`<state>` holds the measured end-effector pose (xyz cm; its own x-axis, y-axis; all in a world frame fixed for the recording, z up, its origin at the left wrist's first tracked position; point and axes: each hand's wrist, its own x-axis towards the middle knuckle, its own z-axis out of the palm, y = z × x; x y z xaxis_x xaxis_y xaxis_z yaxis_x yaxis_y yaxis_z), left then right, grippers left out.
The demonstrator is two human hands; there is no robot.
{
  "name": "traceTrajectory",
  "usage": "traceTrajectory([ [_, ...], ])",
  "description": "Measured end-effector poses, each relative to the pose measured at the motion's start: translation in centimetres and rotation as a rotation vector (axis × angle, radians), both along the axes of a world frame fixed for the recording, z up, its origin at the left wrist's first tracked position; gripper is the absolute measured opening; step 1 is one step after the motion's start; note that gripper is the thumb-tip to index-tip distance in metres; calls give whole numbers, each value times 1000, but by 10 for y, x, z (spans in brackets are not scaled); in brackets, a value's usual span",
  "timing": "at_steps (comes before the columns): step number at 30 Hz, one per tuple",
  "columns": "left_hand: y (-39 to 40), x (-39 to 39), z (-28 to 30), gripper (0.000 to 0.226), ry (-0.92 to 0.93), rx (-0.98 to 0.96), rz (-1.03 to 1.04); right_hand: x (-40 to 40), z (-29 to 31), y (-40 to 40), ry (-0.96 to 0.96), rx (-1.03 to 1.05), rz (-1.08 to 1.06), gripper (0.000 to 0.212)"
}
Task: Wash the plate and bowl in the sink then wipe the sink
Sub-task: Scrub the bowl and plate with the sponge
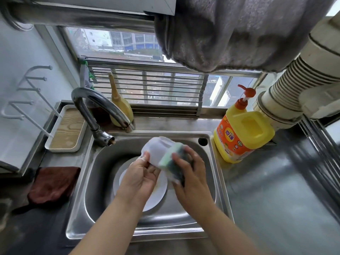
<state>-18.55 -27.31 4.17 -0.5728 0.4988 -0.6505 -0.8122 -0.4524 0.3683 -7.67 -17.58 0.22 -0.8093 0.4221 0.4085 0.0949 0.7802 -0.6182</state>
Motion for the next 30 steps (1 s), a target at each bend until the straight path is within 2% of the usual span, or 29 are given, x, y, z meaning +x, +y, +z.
traceTrajectory([
  [3, -4, 5, -1, 22, 77, -30, -67, -7, 15, 14, -33, -631, -238, 41],
  [4, -5, 8, -3, 22, 108, -57, -104, -15, 22, 26, -107, -759, -290, 39],
  [5, -6, 10, -4, 23, 128, -75, -132, -23, 30, 37, -190, -799, -298, 38],
  [7, -6, 10, -5, 23, 145, -89, -151, -34, 47, 46, -235, -650, -187, 39],
  [10, -7, -1, -4, 27, 176, -74, -115, -33, 53, 28, -257, -131, 9, 48],
  [12, -7, -6, -2, 30, 200, -52, -98, -19, 39, 15, -204, 53, 61, 53],
  [13, -7, -8, -3, 30, 210, -57, -98, -12, 32, 11, -156, 70, 76, 53],
  [15, -8, -7, -7, 27, 233, -92, -120, -4, 17, 10, -119, -30, 54, 55],
  [19, -12, -1, -23, 22, 333, -174, -230, -35, 20, 27, -228, -324, -89, 51],
  [21, -11, 2, -29, 22, 402, -194, -285, -48, 30, 25, -303, -260, -67, 54],
  [23, -9, 1, -34, 21, 476, -195, -330, -48, 33, 14, -347, -68, 9, 57],
  [25, -9, -1, -39, 20, 557, -223, -391, -42, 25, 8, -363, 21, 55, 56],
  [26, -10, -2, -41, 18, 581, -240, -420, -40, 17, 11, -353, -29, 21, 55],
  [27, -11, -2, -44, 17, 598, -252, -444, -39, 10, 18, -340, -173, -49, 52],
  [30, -9, -1, -49, 14, 630, -296, -496, -31, 0, 41, -447, -873, -245, 34],
])
